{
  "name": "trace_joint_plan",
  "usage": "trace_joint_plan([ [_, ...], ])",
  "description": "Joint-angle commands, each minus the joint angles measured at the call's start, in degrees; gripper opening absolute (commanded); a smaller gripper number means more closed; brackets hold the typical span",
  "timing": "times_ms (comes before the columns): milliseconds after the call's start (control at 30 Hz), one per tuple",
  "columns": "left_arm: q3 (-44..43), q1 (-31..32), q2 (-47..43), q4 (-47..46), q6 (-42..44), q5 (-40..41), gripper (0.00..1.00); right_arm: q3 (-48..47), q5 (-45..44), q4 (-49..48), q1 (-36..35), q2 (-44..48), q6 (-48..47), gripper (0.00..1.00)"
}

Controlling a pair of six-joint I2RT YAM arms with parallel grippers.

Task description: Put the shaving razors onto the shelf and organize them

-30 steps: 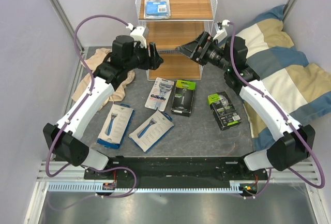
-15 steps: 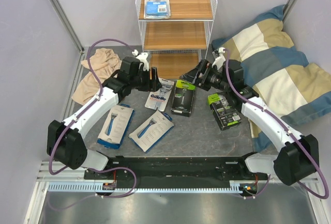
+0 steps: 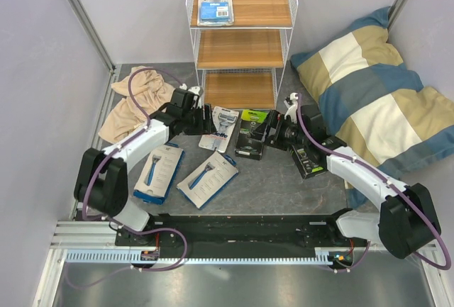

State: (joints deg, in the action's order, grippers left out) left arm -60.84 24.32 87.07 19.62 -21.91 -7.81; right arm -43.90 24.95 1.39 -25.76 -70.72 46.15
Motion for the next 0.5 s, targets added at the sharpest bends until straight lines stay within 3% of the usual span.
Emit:
trace_joint_plan([
  [0,-0.2,-1.5,4.5,-2.4,-2.5,0.5,0.72,1.7,-1.3,-1.6,-0.7,1.8,-1.2,0.96],
  [167,-0.9,-4.2,9.5,-4.0,-3.9,-0.7,0.71,2.9,-1.6,-1.5,-1.2,1.9,-1.2,0.96],
  [467,0.4,-7.0,14.1,-10.9,-5.5,-11.2,0.64,4.4,-1.8,-1.5,-1.7,2.2,-1.0,0.97],
])
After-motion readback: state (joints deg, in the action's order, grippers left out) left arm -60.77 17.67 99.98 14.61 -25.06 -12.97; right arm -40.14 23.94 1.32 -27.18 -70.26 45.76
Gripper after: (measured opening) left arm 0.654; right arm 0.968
